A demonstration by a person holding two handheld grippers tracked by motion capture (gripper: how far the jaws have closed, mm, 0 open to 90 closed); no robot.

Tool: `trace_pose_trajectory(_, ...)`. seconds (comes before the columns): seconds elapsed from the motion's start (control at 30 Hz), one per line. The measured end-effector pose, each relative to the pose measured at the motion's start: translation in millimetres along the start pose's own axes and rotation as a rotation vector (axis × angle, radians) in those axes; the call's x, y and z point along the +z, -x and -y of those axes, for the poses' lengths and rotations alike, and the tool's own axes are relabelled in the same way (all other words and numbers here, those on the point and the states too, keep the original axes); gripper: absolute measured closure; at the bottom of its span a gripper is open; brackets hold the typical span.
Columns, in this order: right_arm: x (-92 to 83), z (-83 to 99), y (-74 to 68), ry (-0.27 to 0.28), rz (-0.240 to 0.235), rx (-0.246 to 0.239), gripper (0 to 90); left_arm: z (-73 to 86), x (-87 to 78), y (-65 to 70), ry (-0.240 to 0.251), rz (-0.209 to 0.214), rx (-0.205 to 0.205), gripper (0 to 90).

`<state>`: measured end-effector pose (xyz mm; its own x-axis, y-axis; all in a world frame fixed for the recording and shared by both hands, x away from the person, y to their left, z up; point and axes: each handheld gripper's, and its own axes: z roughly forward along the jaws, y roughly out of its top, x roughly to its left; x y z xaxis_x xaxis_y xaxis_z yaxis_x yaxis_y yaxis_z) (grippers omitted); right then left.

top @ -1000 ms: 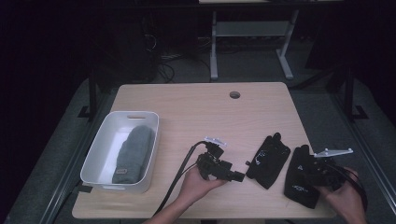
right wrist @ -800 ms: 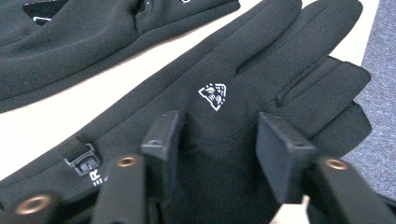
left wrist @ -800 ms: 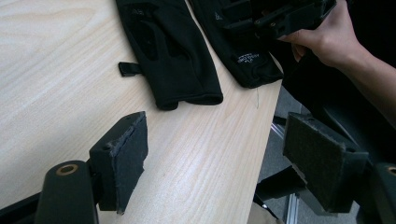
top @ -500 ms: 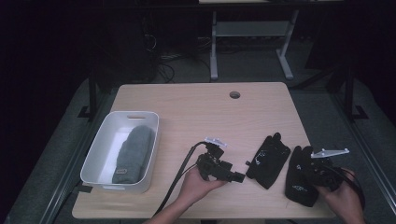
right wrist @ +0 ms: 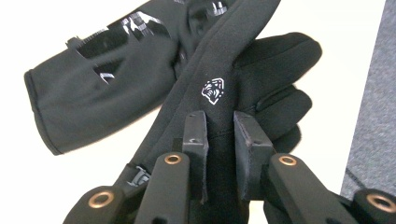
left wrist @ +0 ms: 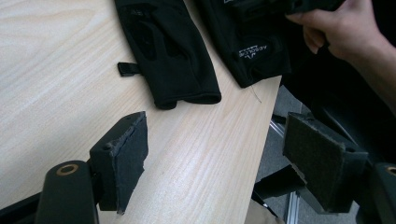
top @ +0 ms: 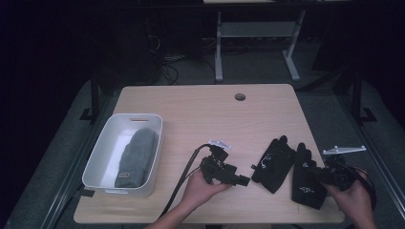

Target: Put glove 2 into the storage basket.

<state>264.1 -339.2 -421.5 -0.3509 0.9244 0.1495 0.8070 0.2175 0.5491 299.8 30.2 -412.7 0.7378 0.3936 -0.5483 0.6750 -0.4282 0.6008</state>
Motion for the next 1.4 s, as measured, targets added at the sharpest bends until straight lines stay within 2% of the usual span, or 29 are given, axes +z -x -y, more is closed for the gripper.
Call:
trace_pose_trajectory(0.2, -10.6, -17.1, -10.0, 0.028, -0.014, -0.006, 76.2, 0.1, -2.5, 0.3, -0.001, -0.006, 0.004, 22.6)
trace_pose_trajectory(0.33, -17.2, -37.3, -21.5, 0.071, -0.054, 0.021, 76.2, -0.2, -5.9, -0.1, 0.004, -0.010, 0.007, 22.5)
trace_pose_trajectory(0.37, -17.2, -37.3, -21.5, 0.071, -0.054, 0.021, 76.2, -0.1, -6.5, 0.0, 0.004, -0.011, 0.007, 22.5)
trace_pose_trajectory(0.4, -15.3, -45.6, -27.7, 0.074, -0.062, 0.018, 76.0, 0.2, -7.6, 0.4, 0.007, -0.012, 0.006, 22.5)
trace_pose_trajectory(0.5, -7.4, -56.2, -34.2, 0.079, -0.080, 0.020, 75.9, 0.7, -8.9, 0.1, 0.011, -0.013, 0.006, 22.5)
trace_pose_trajectory(0.67, 5.1, -64.7, -39.6, 0.072, -0.083, 0.062, 75.8, 2.8, -12.7, -1.1, 0.009, -0.019, 0.005, 22.5)
trace_pose_trajectory(0.7, 10.8, -66.7, -41.1, 0.063, -0.085, 0.088, 75.8, 3.4, -13.7, -2.1, 0.011, -0.020, 0.002, 22.5)
trace_pose_trajectory(0.8, 16.0, -67.9, -42.3, 0.065, -0.085, 0.104, 75.8, 3.7, -13.9, -2.5, 0.011, -0.022, 0.000, 22.5)
trace_pose_trajectory(0.87, 22.5, -69.3, -44.3, 0.067, -0.095, 0.141, 75.7, 4.1, -13.4, -2.6, 0.008, -0.021, 0.000, 22.5)
trace_pose_trajectory(0.9, 25.4, -70.0, -44.8, 0.067, -0.083, 0.138, 75.6, 4.1, -13.4, -2.6, 0.008, -0.021, 0.000, 22.5)
trace_pose_trajectory(0.93, 27.0, -70.6, -46.7, 0.058, -0.077, 0.157, 75.5, 4.7, -12.7, -2.7, 0.005, -0.019, 0.001, 22.5)
trace_pose_trajectory(1.0, 29.5, -70.5, -46.4, 0.061, -0.070, 0.149, 75.5, 5.0, -12.4, -2.8, 0.005, -0.018, 0.000, 22.5)
trace_pose_trajectory(1.23, 44.7, -67.3, -51.6, 0.041, -0.054, 0.189, 73.2, 7.0, -9.5, -3.9, -0.001, -0.021, -0.006, 22.5)
trace_pose_trajectory(1.33, 48.8, -63.7, -52.1, 0.026, -0.046, 0.200, 66.4, 6.9, -8.6, -4.8, 0.000, -0.024, -0.009, 22.5)
trace_pose_trajectory(1.4, 49.2, -62.3, -51.8, 0.025, -0.041, 0.199, 65.5, 6.3, -6.5, -6.0, -0.002, -0.027, -0.012, 22.6)
